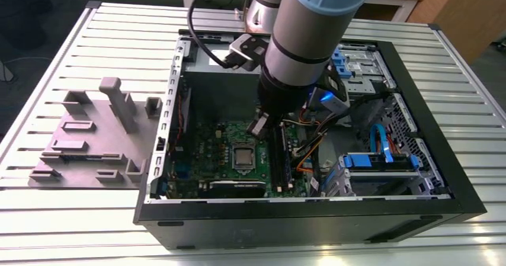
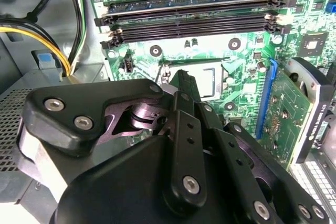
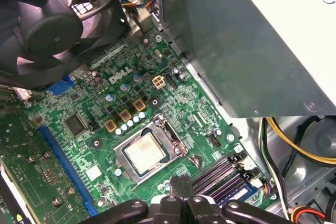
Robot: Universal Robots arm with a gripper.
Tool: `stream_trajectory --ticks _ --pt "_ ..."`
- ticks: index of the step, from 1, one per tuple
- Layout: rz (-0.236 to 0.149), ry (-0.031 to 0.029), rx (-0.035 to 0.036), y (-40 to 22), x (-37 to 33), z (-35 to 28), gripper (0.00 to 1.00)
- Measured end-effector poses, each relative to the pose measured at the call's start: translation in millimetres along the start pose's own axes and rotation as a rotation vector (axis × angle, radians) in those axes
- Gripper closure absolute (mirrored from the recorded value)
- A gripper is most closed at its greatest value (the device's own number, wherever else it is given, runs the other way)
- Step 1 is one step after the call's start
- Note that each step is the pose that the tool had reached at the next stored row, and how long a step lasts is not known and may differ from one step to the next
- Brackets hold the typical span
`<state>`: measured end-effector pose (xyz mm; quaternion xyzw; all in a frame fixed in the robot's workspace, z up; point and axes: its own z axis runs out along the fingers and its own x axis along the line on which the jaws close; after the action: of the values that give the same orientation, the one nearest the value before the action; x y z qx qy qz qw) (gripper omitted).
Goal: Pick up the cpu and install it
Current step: 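Close the cpu cover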
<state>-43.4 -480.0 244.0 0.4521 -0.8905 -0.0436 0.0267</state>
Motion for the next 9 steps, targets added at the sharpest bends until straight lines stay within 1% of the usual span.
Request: stream_trajectory --ticks 4,9 --pt "0.0 -0.0001 0.0001 -0.8 3.2 -0.1 0.9" --pt "0.001 -0.0015 0.0019 4.4 8.7 0.5 0.9"
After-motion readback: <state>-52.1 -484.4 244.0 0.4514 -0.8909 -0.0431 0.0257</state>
